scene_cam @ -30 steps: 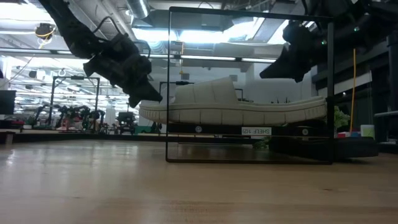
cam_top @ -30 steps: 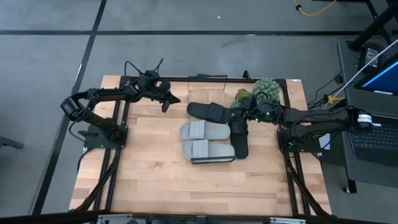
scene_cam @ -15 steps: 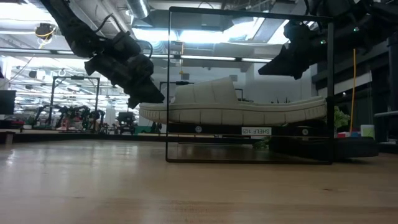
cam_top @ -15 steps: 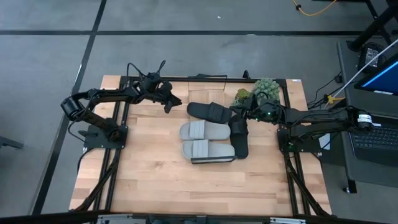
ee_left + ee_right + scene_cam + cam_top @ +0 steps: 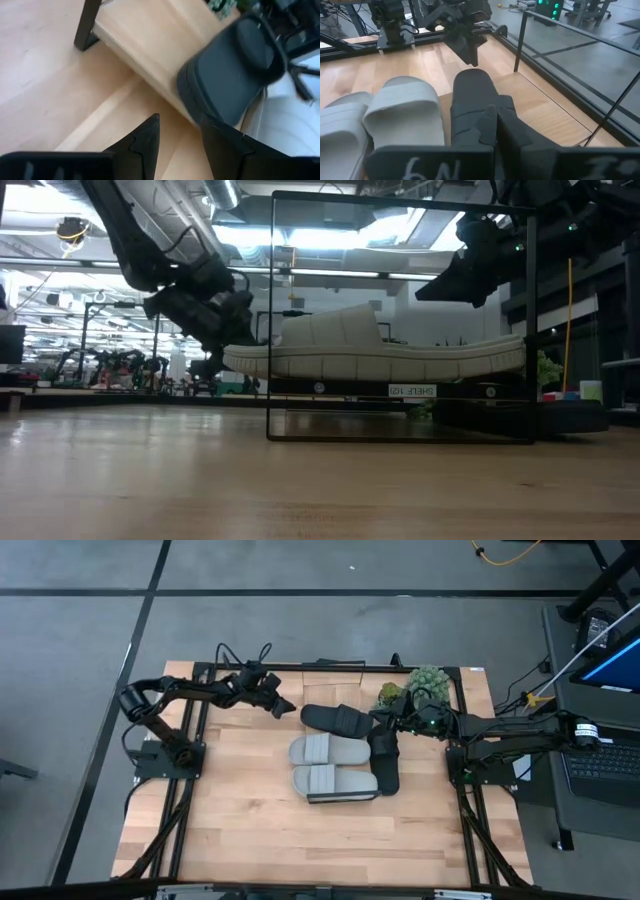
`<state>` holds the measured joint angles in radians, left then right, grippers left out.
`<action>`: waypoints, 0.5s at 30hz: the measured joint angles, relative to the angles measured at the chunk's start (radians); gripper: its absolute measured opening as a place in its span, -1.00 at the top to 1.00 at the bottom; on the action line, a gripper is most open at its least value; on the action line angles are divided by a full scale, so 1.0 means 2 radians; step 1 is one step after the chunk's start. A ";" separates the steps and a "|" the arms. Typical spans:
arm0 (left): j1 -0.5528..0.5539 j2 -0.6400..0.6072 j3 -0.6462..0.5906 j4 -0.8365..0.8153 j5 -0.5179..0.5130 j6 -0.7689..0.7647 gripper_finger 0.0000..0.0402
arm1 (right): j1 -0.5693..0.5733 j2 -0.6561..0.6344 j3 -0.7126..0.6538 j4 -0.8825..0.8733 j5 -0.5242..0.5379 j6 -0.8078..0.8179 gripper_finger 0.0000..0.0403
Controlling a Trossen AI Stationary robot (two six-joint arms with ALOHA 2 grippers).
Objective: Pick and place slides into the shelf
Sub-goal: Put the bottom black slipper on the shelf
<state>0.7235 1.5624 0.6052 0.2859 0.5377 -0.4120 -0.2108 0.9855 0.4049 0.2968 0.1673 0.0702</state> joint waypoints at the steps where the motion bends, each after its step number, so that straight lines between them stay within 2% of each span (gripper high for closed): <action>1: 0.000 0.006 0.000 0.015 0.001 -0.006 0.34 | 0.000 0.000 0.000 0.000 0.000 0.000 0.96; 15: -0.020 0.034 0.001 0.045 0.024 -0.038 0.34 | 0.000 0.000 0.000 0.000 0.000 0.000 0.92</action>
<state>0.6840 1.6306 0.6075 0.3763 0.5858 -0.4879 -0.2109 0.9863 0.4049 0.2958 0.1665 0.0696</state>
